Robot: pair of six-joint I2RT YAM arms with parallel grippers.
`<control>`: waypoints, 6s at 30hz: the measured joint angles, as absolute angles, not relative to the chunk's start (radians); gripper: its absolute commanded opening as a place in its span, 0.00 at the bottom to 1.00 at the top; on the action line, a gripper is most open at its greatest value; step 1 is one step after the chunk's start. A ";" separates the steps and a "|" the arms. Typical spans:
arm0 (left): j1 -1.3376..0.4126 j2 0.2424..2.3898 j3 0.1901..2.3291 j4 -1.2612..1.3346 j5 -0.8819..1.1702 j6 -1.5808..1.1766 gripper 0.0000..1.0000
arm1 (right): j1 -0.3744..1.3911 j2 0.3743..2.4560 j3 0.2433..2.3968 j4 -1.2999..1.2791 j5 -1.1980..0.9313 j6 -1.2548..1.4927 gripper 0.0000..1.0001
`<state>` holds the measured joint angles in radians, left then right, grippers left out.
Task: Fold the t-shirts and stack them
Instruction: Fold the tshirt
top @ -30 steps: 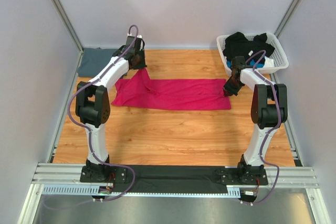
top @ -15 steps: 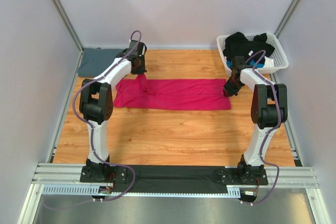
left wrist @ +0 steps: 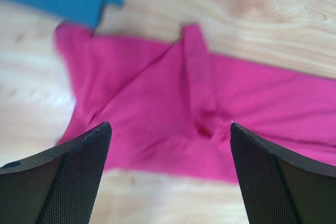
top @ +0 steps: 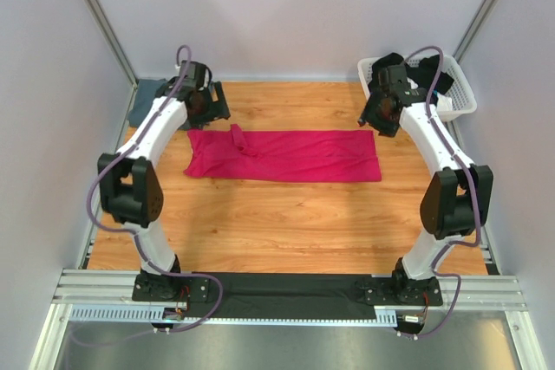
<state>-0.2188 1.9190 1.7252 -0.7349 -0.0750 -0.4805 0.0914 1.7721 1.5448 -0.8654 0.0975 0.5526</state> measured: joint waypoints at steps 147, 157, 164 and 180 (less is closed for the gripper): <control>-0.500 2.537 2.369 -0.775 0.176 -0.505 1.00 | 1.082 1.598 1.157 -0.872 0.194 0.712 0.98; -0.411 1.914 2.068 -0.752 0.175 -0.459 1.00 | 0.803 1.235 1.319 -0.917 0.424 0.702 1.00; -0.416 1.373 1.450 -0.676 0.176 -0.541 0.97 | 0.544 1.142 1.195 -0.752 0.373 0.592 1.00; -0.551 1.352 0.947 -0.516 0.186 -0.746 0.59 | 0.484 2.160 1.819 -0.392 0.070 0.439 0.45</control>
<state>-0.5514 1.3518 0.9470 -0.5159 0.1856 -0.7456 0.4843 2.1605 1.8191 -0.3916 0.0704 0.4389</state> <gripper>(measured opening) 0.637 0.512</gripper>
